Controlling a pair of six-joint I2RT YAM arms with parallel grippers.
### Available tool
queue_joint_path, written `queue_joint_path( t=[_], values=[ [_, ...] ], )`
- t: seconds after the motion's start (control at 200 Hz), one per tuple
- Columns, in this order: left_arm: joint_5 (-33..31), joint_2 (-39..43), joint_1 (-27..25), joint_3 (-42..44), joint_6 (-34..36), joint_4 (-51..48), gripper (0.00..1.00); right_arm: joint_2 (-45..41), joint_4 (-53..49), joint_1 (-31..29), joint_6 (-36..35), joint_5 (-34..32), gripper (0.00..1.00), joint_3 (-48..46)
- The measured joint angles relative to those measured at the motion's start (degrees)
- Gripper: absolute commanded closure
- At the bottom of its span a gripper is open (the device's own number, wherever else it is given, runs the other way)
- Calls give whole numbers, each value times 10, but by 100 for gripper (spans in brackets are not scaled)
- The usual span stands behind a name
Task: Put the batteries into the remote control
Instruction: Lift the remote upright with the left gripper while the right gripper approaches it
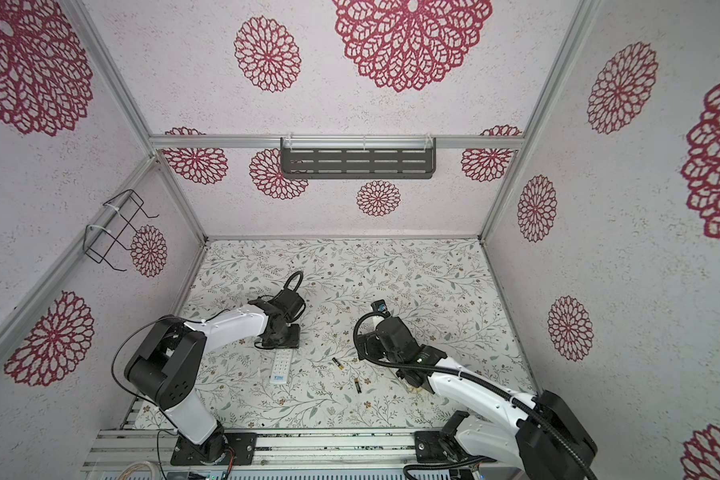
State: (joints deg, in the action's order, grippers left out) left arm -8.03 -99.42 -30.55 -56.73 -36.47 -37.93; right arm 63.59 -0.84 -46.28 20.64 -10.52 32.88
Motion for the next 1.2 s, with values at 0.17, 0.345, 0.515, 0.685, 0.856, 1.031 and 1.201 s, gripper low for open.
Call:
queue_joint_path(
  t=[0.17,0.345,0.515,0.685,0.856,1.031,1.201],
  values=[
    [-1,0,-2,1,-1,2,67,-6,-4,0,0,-2,1,0],
    [-1,9,-2,3,-1,1,77,-21,-7,0,0,-2,1,0],
    [0,61,-3,2,2,-9,83,-42,2,0,-1,8,1,-10],
    [23,149,-3,-1,14,3,86,-84,34,0,-9,55,1,-48],
    [89,238,-3,15,32,71,87,-97,71,0,-21,127,1,-54],
    [181,342,-3,61,36,183,87,-111,145,-1,-16,226,1,-56],
    [268,371,-3,68,30,277,88,-101,231,-1,6,315,1,-56]
  ],
)
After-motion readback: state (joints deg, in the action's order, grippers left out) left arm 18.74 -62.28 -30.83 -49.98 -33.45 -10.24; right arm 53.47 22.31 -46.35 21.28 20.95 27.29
